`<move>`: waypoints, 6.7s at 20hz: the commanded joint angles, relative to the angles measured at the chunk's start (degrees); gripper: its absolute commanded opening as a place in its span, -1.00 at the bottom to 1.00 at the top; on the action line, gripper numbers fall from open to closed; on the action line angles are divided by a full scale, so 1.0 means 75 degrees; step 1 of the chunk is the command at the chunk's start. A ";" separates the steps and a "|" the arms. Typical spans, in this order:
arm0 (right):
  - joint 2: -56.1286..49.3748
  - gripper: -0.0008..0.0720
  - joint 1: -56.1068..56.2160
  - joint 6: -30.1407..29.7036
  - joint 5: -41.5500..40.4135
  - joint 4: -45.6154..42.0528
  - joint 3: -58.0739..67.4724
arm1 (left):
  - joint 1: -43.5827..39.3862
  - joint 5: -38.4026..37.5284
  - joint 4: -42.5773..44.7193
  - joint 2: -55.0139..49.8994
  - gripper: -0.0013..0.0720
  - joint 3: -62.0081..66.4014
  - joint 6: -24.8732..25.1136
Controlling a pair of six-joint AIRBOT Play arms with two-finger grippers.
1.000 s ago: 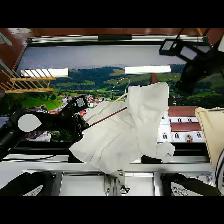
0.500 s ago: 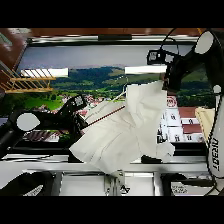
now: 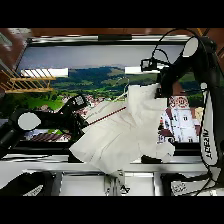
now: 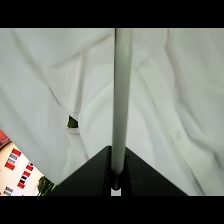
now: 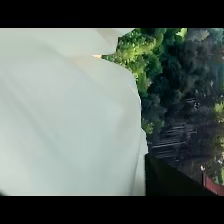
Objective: Fold the shirts.
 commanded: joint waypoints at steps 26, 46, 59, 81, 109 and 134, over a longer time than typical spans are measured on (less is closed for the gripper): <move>0.1912 -0.80 0.0114 0.1201 0.0539 -0.0373 0.0003 | 0.1903 0.1303 -0.1859 -0.0443 0.90 0.0119 -0.3876; 0.2282 -0.80 0.1096 0.2413 0.0536 -0.0982 0.0003 | -0.0323 0.2667 -1.2377 -0.4249 0.74 -0.0073 0.0198; 0.2285 -0.80 0.1090 0.3005 0.0458 -0.1300 0.0006 | 0.1107 0.2460 -1.3490 -0.4275 -0.84 0.0478 0.1658; 0.2521 -0.80 0.1090 0.2754 -0.0131 0.0580 0.0012 | 0.3946 0.1253 -1.3033 -0.3229 -0.84 0.0560 0.1652; 0.2518 -0.81 0.1090 0.2824 0.0070 0.0017 0.0012 | 0.4214 0.1276 -1.2001 -0.3244 -0.84 0.1177 0.1166; 0.2509 -0.81 0.1090 0.3293 0.0012 0.0006 0.0012 | 0.4386 0.0828 -1.1911 -0.3244 -0.84 0.1431 0.1166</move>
